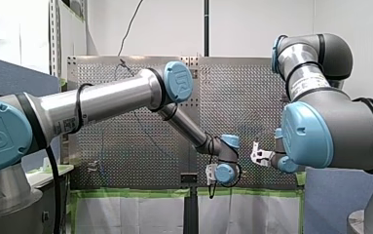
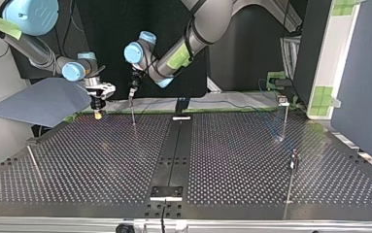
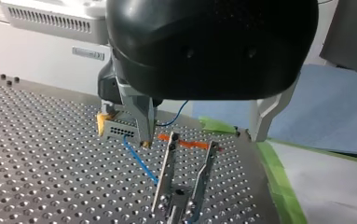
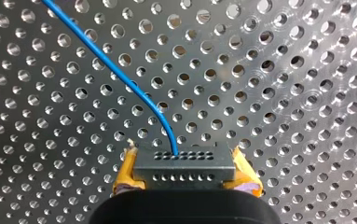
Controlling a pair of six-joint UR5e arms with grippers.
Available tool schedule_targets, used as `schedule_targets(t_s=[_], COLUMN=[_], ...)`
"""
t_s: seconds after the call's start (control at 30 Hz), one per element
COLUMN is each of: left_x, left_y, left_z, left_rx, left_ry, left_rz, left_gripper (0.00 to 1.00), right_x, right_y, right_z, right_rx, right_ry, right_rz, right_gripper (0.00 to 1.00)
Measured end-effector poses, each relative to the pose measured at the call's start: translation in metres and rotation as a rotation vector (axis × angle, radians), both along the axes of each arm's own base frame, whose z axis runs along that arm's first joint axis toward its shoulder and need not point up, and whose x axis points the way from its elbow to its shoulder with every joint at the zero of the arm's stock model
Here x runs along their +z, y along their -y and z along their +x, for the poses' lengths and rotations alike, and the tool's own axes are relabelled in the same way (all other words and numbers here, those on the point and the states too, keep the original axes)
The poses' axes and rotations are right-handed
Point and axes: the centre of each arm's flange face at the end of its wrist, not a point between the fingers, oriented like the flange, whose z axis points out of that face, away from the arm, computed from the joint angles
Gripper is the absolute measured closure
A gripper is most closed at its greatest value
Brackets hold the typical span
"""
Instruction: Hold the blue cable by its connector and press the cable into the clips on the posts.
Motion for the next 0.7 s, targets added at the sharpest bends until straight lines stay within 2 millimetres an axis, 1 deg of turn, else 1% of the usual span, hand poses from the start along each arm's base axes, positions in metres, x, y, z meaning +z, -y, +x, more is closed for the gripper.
schedule_targets(t_s=[0.3, 0.7], left_x=[-0.0060, -0.0078], left_y=[-0.0029, -0.0064], left_z=[-0.0039, -0.0059], left_rx=[0.012, 0.036], left_ry=[0.011, 0.007], left_rz=[0.000, 0.026], left_gripper=[0.00, 0.00], right_x=[-0.0004, -0.0006], right_y=[-0.0006, -0.0007], right_z=[0.0003, 0.0004], right_rx=[0.001, 0.001], right_ry=[-0.001, 0.000], right_rz=[0.004, 0.005], right_gripper=[1.00, 1.00])
